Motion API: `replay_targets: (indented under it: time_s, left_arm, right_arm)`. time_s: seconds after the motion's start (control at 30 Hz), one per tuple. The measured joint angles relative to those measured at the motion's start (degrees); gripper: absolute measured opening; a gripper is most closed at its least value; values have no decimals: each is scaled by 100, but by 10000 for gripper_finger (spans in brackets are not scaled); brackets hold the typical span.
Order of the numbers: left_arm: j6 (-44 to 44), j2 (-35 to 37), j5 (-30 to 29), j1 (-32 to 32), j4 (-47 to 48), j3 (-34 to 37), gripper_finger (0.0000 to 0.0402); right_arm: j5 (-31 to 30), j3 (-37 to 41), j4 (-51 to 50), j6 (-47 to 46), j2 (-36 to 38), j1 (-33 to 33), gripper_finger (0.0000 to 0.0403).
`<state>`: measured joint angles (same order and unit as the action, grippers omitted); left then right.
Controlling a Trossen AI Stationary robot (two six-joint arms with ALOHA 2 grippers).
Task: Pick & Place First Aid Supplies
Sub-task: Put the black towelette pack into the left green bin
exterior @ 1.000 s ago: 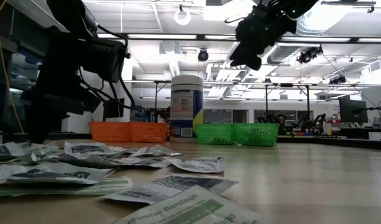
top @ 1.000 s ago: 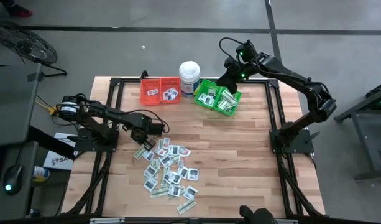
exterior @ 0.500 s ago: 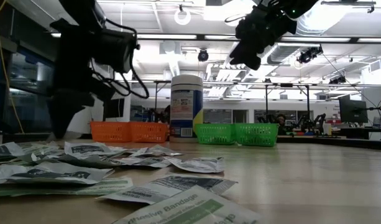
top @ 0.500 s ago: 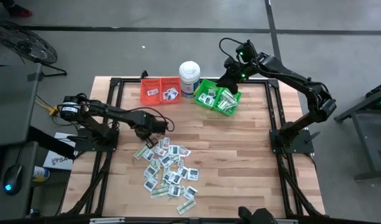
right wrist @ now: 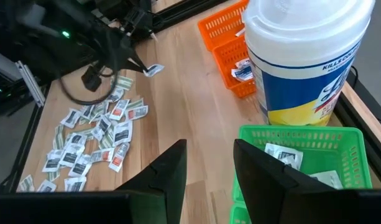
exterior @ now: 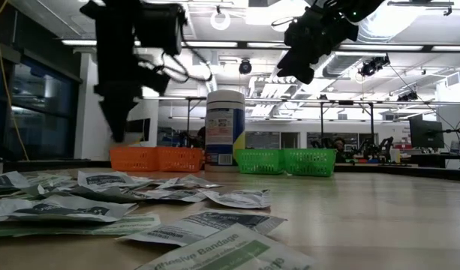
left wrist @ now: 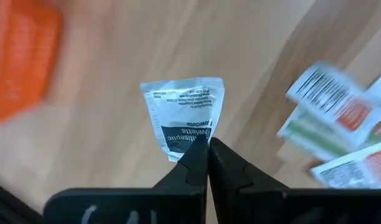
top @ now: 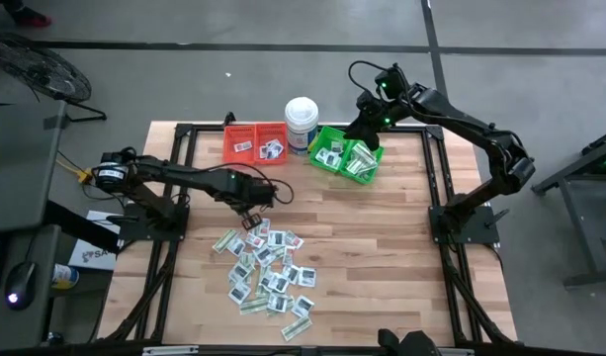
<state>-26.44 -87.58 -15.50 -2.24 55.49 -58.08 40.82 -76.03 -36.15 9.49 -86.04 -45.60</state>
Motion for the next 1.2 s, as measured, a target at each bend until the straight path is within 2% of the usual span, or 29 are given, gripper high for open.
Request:
replay_targets:
  time_s: [0.23, 0.43, 0.5, 0.6, 0.67, 0.77, 0.83, 0.9, 1.0, 1.07, 1.2]
  left_arm:
    - [872, 1, -524, 0, -89, -832, 0]
    - [2950, 6, -1033, -15, -941, -1547, 0]
    - [3786, 8, -985, -115, -1280, -1737, 0]
    - [4713, 8, -629, -351, -1601, -1968, 0]
    - [5251, 10, -287, -532, -1893, -2036, 0]
    - [5805, 10, 508, -835, -2248, -2042, 0]
    - [6010, 10, 893, -1015, -2355, -2045, 0]
    - [6051, 10, 758, -1144, -2259, -2046, 0]
    - [6097, 10, 254, -1353, -1955, -2044, 0]
    - [6208, 10, 97, -1546, -1724, -2044, 0]
    - [6390, 10, 85, -1980, -1301, -1996, 0]
  right_arm:
    - [-2, 0, 68, 60, 0, 0, 126]
    - [58, 0, 68, 211, 0, 2, 126]
    - [328, 0, 66, 372, 0, 27, 126]
    - [899, 0, 73, 866, 0, 134, 126]
    - [1042, 0, 120, 1262, 0, 282, 126]
    - [688, 0, 342, 1703, 0, 591, 126]
    - [204, -2, 516, 1946, 0, 814, 126]
    - [-554, -2, 666, 1862, 0, 1023, 126]
    - [-1568, -2, 683, 1461, 0, 1197, 126]
    - [-1835, -2, 639, 1291, 0, 1242, 126]
    - [-1840, -2, 632, 909, 0, 1268, 126]
